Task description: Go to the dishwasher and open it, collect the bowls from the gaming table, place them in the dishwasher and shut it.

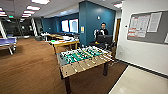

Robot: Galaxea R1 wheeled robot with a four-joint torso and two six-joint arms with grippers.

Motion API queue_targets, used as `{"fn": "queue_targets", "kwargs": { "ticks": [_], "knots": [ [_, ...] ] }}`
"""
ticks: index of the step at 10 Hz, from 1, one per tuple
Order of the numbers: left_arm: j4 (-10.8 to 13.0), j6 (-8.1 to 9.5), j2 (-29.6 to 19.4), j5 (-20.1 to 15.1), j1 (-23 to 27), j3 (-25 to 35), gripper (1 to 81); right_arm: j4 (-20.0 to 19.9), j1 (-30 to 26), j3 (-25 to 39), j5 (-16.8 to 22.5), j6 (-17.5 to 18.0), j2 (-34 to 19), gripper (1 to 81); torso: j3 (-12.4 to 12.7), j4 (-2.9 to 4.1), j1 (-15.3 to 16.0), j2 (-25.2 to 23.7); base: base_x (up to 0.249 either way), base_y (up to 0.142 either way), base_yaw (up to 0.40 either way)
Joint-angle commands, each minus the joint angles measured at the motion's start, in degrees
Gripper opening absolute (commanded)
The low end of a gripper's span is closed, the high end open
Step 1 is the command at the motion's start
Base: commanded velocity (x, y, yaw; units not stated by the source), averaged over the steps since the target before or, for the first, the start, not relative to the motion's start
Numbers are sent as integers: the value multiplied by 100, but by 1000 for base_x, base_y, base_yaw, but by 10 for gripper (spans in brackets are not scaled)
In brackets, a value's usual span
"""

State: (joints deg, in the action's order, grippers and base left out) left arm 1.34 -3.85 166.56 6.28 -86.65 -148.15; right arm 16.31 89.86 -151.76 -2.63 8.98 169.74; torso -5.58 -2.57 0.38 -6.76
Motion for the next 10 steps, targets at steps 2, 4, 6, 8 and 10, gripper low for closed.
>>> {"fn": "queue_targets", "kwargs": {
  "ticks": [2, 4, 6, 8, 10],
  "knots": [
    [68, -19, -43, -259, 293, -3, 811, 39, -262, 42, 255, -20, 1, 811, 0, 0, 0, 0, 0, 0, 364],
    [76, -19, -35, -259, 301, -3, 811, 48, -262, 42, 255, -20, 1, 811, 0, 0, 0, 0, 0, 0, 364],
    [77, -19, -35, -259, 293, -3, 811, 56, -262, 42, 255, -20, 1, 811, 0, 0, 0, 0, 0, 0, 365],
    [68, -19, -26, -259, 293, -12, 811, 65, -262, 42, 255, -20, 1, 811, 0, 0, 0, 0, 0, 0, 365],
    [68, -19, -8, -259, 293, -47, 811, 83, -262, 42, 255, -20, 10, 811, 0, 0, -2, 0, 0, 0, 365]
  ]
}}
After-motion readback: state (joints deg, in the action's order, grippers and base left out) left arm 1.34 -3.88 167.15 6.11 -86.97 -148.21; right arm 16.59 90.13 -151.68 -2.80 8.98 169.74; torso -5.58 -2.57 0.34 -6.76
